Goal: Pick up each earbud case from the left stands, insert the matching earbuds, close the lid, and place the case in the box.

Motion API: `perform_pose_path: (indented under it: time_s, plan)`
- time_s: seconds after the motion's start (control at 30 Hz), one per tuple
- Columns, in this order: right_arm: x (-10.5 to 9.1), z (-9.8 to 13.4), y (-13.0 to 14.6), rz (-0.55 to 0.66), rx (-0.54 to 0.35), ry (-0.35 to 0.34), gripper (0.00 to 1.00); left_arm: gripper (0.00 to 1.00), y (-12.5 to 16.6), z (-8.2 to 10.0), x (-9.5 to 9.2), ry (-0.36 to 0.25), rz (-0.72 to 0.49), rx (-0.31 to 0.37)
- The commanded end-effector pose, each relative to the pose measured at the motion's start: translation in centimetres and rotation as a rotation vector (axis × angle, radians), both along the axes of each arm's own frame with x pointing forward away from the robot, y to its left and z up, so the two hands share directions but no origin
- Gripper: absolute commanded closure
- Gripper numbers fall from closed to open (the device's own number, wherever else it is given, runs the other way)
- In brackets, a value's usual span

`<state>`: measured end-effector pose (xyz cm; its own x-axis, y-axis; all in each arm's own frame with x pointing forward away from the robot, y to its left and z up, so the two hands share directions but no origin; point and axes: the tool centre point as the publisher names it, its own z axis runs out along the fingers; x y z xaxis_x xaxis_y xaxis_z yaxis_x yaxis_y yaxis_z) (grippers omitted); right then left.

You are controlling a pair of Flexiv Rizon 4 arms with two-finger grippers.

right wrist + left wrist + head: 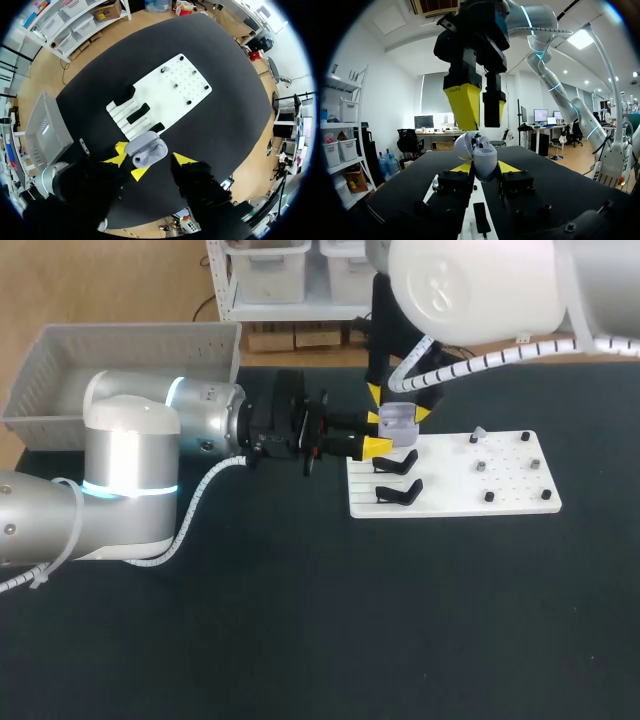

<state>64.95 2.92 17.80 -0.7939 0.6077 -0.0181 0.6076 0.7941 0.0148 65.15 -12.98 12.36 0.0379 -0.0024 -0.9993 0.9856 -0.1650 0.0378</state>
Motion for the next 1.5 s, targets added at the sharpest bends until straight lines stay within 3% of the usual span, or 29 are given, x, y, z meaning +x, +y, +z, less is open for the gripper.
perform_pose_path:
  time_s: [0.03, 0.07, 0.1, 0.2, 0.27, 0.33, 0.47, 0.7, 0.77, 1.3, 1.4, 1.47, 1.5]
  plan:
    - [-2.7, 1.7, -1.2, 0.026, 0.056, -0.074, 0.32, 1.00, 0.0, -0.1, -0.1, -0.002, 0.003, -0.002]
    - [-3.0, 2.1, -1.4, 0.034, 0.078, -0.094, 0.33, 1.00, 0.0, -0.1, -0.1, -0.002, 0.003, -0.002]
    - [-3.2, 2.4, -1.8, 0.057, 0.104, -0.116, 0.42, 1.00, 0.0, -0.1, -0.1, -0.002, 0.003, -0.002]
    - [-3.7, 3.3, -3.2, 0.142, 0.122, -0.288, 0.53, 1.00, 0.0, -0.1, -0.1, -0.002, 0.003, -0.002]
    - [-3.8, 3.7, -4.3, 0.189, 0.122, -0.372, 0.51, 1.00, 0.0, -0.1, -0.1, -0.002, 0.003, -0.002]
    - [-3.6, 3.8, -5.7, 0.169, 0.127, -0.415, 0.55, 1.00, 0.0, -0.1, -0.1, -0.002, 0.003, -0.002]
    - [-2.3, 3.7, -8.4, 0.115, 0.074, -0.462, 0.53, 1.00, 0.0, -0.1, -0.1, -0.002, 0.003, -0.002]
    - [0.8, 2.0, -11.1, 0.091, 0.049, -0.466, 0.51, 1.00, 0.0, -0.1, -0.1, -0.002, 0.003, -0.002]
    - [1.7, 1.2, -11.5, 0.100, 0.044, -0.455, 0.38, 1.00, 0.0, -0.1, -0.1, -0.002, 0.003, -0.002]
    - [7.9, -7.3, -13.5, 0.118, 0.028, -0.294, 0.38, 1.00, 0.0, -0.1, -0.1, -0.002, 0.003, -0.002]
    - [8.2, -8.5, -13.7, 0.113, 0.031, -0.277, 0.18, 1.00, 0.0, -0.1, -0.1, -0.002, 0.003, -0.002]
    - [8.3, -8.9, -13.9, 0.103, 0.038, -0.282, 0.00, 1.00, 0.0, -0.1, -0.1, -0.002, 0.003, -0.002]
    - [8.3, -8.9, -14.0, 0.096, 0.054, -0.285, 0.00, 1.00, 0.0, -0.1, -0.1, -0.002, 0.003, -0.002]
